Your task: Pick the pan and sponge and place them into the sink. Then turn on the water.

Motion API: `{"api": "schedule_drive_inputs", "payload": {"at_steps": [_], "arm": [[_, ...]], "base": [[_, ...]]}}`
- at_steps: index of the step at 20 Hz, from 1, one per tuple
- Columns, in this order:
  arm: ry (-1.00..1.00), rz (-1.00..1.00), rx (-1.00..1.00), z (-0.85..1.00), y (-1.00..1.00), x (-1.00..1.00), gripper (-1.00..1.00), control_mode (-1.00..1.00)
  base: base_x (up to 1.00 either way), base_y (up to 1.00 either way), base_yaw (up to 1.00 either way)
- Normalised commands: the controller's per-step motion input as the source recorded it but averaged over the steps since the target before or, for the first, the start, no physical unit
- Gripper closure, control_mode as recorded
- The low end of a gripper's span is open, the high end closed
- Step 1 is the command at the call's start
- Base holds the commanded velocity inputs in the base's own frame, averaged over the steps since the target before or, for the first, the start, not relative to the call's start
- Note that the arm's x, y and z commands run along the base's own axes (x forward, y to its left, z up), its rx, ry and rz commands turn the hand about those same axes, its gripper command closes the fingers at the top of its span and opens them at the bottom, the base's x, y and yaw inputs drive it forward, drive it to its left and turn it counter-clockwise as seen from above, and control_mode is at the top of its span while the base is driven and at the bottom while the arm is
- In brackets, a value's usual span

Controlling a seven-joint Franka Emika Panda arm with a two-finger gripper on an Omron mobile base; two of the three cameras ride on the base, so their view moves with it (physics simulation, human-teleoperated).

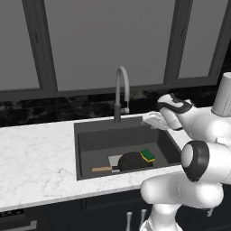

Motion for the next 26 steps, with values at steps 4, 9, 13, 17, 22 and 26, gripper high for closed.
{"api": "schedule_drive_inputs", "payload": {"at_steps": [4, 9, 13, 17, 22, 26], "arm": [[0.07, 0.00, 0.01, 0.00, 0.00, 0.04, -1.00, -1.00], [0.01, 0.00, 0.11, 0.00, 0.03, 0.27, -1.00, -1.00], [0.00, 0.00, 0.16, 0.00, 0.11, 0.38, -1.00, -1.00], [0.00, 0.00, 0.06, 0.00, 0.11, 0.42, -1.00, -1.00], [0.00, -0.05, 0.01, 0.00, 0.00, 0.44, -1.00, -1.00], [0.00, -0.07, 0.03, 0.00, 0.00, 0.42, -1.00, -1.00]], "base": [[0.00, 0.00, 0.00], [0.00, 0.00, 0.00], [0.00, 0.00, 0.00], [0.00, 0.00, 0.00], [0.00, 0.00, 0.00], [0.00, 0.00, 0.00]]}}
